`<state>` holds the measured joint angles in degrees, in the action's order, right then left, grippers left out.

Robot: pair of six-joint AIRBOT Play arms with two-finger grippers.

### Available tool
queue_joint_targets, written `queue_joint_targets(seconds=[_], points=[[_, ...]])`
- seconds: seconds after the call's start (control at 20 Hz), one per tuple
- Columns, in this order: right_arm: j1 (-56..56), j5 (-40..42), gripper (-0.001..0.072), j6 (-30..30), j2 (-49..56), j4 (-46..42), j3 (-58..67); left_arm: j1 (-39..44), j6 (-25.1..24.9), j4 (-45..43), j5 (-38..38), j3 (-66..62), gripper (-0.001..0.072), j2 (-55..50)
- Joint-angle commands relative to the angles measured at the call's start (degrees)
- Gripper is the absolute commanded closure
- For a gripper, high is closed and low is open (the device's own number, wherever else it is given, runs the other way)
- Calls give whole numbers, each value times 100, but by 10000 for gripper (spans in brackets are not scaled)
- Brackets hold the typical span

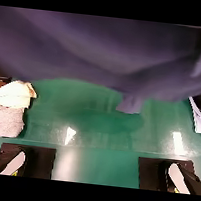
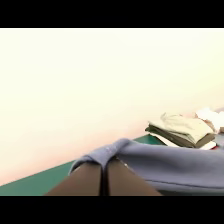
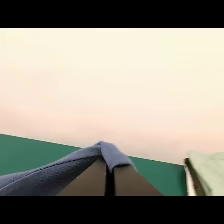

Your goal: Fold the shirts.

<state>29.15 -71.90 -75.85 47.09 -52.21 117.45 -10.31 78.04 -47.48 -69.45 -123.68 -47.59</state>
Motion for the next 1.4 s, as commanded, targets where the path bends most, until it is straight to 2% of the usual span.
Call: queue_joint_targets(seconds=[0.0,0.15,0.35,0.55,0.75,1.1,1.25,1.35], points=[[2,-846,698,-321,409,-826,933,2,35,-348,48,103,686,205],[0,-1390,697,-433,981,-739,763,2,175,-651,-256,1051,686,39],[-415,-1904,698,-433,1725,-885,-625,2,170,-614,-1113,2594,685,-691],[-1392,-1961,698,-577,2752,-1967,-1338,2,111,-551,-1019,4000,685,-1665],[-1869,-1438,697,-649,3757,-2312,-1633,2,-678,-470,-358,4433,685,-2804],[-2087,920,698,-970,4610,-2284,-1696,7,-1727,697,2028,4433,685,-3622],[-2092,1386,698,-975,4739,-2286,-1696,127,-1954,778,2662,4433,685,-3724],[-2092,1408,697,-955,4767,-2304,-1698,208,-1993,721,2647,4433,685,-3829]])
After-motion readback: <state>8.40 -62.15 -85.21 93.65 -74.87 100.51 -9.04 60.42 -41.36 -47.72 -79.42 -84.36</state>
